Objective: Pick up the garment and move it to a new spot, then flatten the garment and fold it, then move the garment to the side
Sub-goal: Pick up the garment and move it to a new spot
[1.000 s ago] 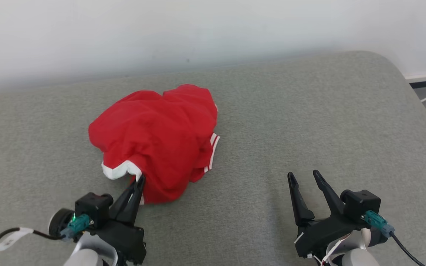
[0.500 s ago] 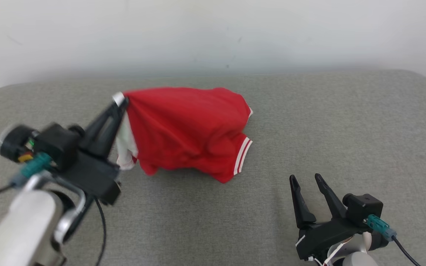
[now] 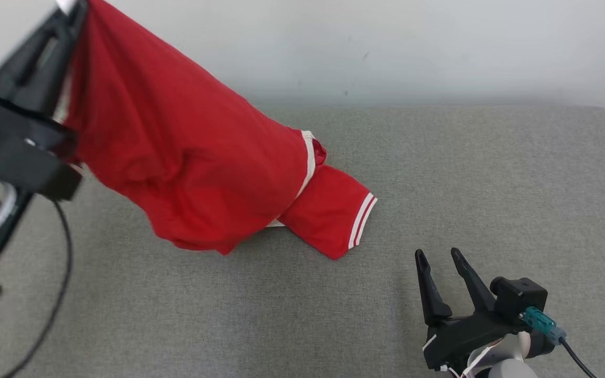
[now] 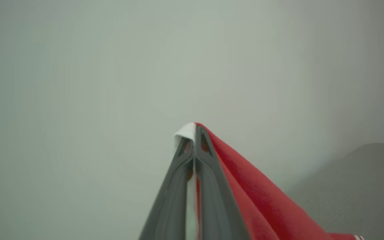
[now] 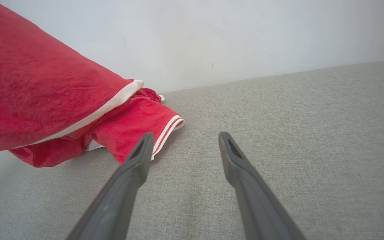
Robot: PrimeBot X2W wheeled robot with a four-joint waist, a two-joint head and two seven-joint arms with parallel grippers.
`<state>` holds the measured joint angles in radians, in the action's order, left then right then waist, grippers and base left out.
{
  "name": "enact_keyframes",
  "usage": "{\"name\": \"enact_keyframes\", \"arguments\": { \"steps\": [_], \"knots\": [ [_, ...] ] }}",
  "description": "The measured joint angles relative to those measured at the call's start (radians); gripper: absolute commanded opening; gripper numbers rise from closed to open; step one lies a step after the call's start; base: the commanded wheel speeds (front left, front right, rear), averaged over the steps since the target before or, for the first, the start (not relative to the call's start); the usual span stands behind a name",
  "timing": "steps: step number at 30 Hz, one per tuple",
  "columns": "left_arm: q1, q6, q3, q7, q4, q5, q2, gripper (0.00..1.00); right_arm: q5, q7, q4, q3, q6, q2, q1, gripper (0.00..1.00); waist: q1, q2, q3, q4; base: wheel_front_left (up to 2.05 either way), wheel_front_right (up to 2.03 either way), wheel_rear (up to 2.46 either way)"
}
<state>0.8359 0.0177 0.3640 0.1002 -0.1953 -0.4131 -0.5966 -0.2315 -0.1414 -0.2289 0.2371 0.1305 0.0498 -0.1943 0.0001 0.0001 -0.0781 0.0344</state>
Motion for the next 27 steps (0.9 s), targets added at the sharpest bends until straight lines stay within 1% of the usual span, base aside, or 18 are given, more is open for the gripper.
{"name": "enact_keyframes", "arguments": {
  "steps": [2,8,12,15,18,20,21,27],
  "knots": [
    [0.024,-0.008,-0.016,0.006,0.01,-0.001,-0.023,0.0,0.0,0.0,-0.001,-0.001,0.0,0.0,0.0,1.0,-0.0001,0.0,-0.001,0.004,0.0,0.0,0.0],
    [0.08,-0.026,-0.077,0.002,0.058,-0.04,-0.065,0.0,0.002,-0.001,-0.001,-0.009,0.0,0.0,0.0,1.0,-0.0001,0.0,-0.006,0.026,0.0,0.0,0.0],
    [0.121,-0.052,-0.115,-0.009,0.127,-0.053,-0.109,0.0,0.006,0.002,0.004,-0.011,0.0,0.0,0.0,1.0,-0.0001,0.0,-0.015,0.048,0.0,0.0,0.0],
    [0.152,-0.063,-0.132,-0.019,0.19,-0.056,-0.132,0.0,0.012,0.006,0.012,-0.014,0.0,0.0,-0.001,1.0,0.0,0.0,-0.025,0.068,0.0,0.0,0.0],
    [0.18,-0.078,-0.147,-0.038,0.251,-0.061,-0.147,0.0,0.022,0.01,0.022,-0.019,0.0,0.0,-0.002,1.0,0.0,0.0,-0.037,0.091,0.0,0.0,0.0],
    [0.186,-0.079,-0.149,-0.046,0.269,-0.061,-0.153,0.0,0.024,0.011,0.026,-0.018,0.0,0.0,-0.003,1.0,-0.0001,0.0,-0.042,0.1,0.0,0.0,0.0],
    [0.195,-0.085,-0.157,-0.06,0.307,-0.064,-0.159,0.0,0.031,0.019,0.036,-0.016,0.0,0.0,-0.007,1.0,0.0,0.0,-0.053,0.117,0.0,0.0,0.0],
    [0.201,-0.087,-0.183,-0.122,0.416,-0.081,-0.172,0.0,0.05,0.032,0.065,-0.006,0.0,-0.001,-0.03,1.0,0.0,0.0,-0.099,0.16,0.0,0.0,0.0]
  ]
}}
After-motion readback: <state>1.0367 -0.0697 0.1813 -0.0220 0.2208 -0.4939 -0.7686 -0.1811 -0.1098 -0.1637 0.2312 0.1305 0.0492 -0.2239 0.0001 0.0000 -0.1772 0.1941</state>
